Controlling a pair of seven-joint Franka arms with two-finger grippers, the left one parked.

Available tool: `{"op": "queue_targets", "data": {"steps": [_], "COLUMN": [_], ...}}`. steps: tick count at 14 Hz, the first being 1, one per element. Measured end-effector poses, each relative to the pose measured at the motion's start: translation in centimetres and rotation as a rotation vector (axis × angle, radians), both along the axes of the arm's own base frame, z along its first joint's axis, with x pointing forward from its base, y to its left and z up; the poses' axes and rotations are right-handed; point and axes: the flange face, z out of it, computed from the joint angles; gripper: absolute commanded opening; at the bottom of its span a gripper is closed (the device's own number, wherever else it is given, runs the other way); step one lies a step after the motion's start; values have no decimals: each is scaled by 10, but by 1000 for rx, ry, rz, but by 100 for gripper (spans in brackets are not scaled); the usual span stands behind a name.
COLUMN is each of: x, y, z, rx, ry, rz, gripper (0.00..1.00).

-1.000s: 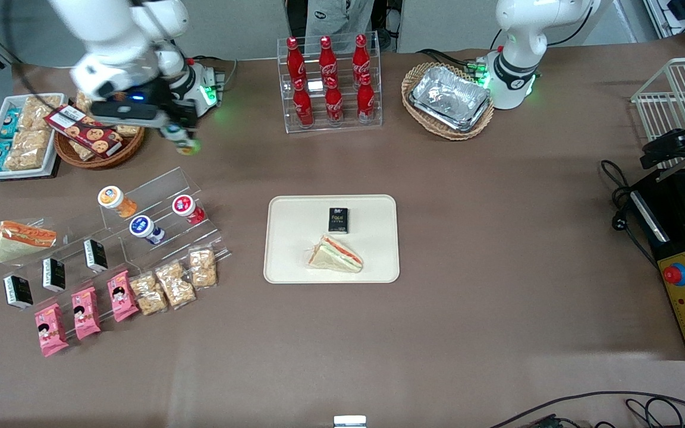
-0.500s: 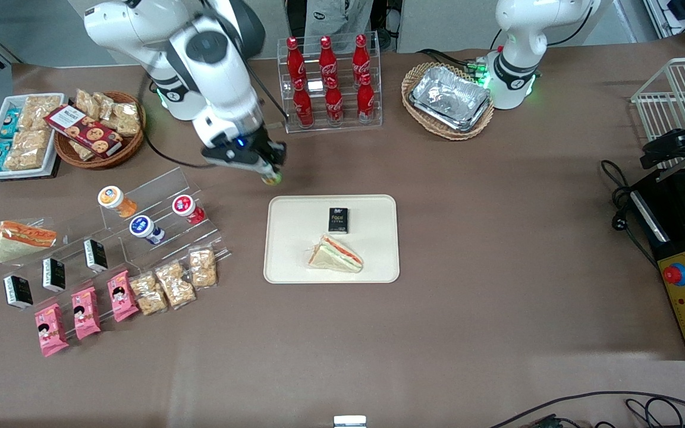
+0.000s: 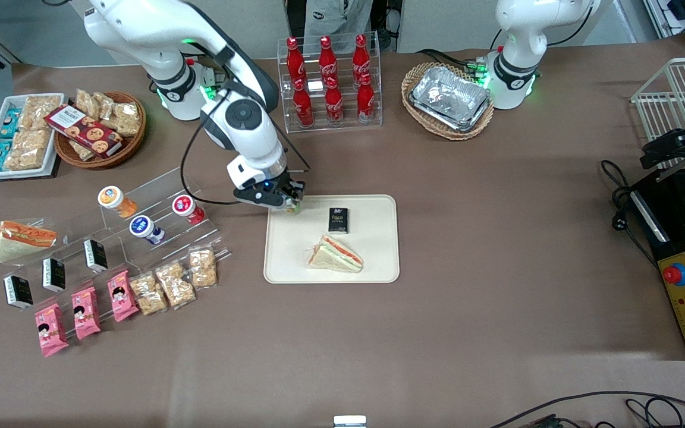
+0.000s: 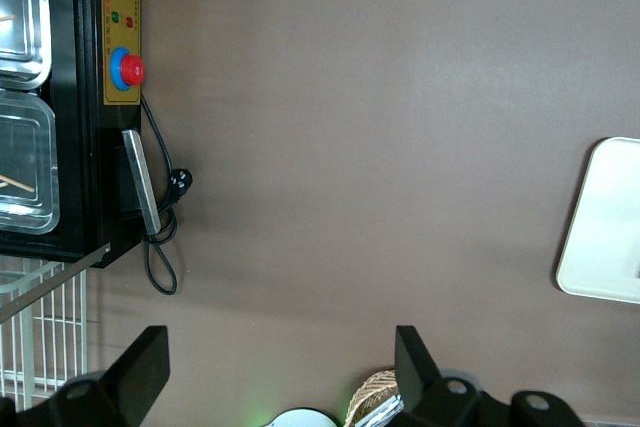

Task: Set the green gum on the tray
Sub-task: 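Lower the bottle onto the tray beside the black box and release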

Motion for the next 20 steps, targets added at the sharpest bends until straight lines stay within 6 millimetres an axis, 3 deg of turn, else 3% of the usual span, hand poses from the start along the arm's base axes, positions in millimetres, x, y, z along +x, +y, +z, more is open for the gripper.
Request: {"op": "queue_targets", "data": {"steps": [5, 6, 7, 9, 13, 15, 17, 20], "x": [2, 4, 6, 10, 20, 29, 40, 50], "y": [2, 1, -2, -3, -12, -14, -19, -46], "z": [-38, -43, -47, -48, -48, -38, -11, 62], "rx": [32, 35, 38, 45, 41, 45, 15, -92], "ry": [34, 35, 34, 28, 20, -4, -29, -36], "rz": [-3, -6, -10, -17, -39, -45, -45, -15], "gripper": [18, 23, 35, 100, 100, 100, 100, 100]}}
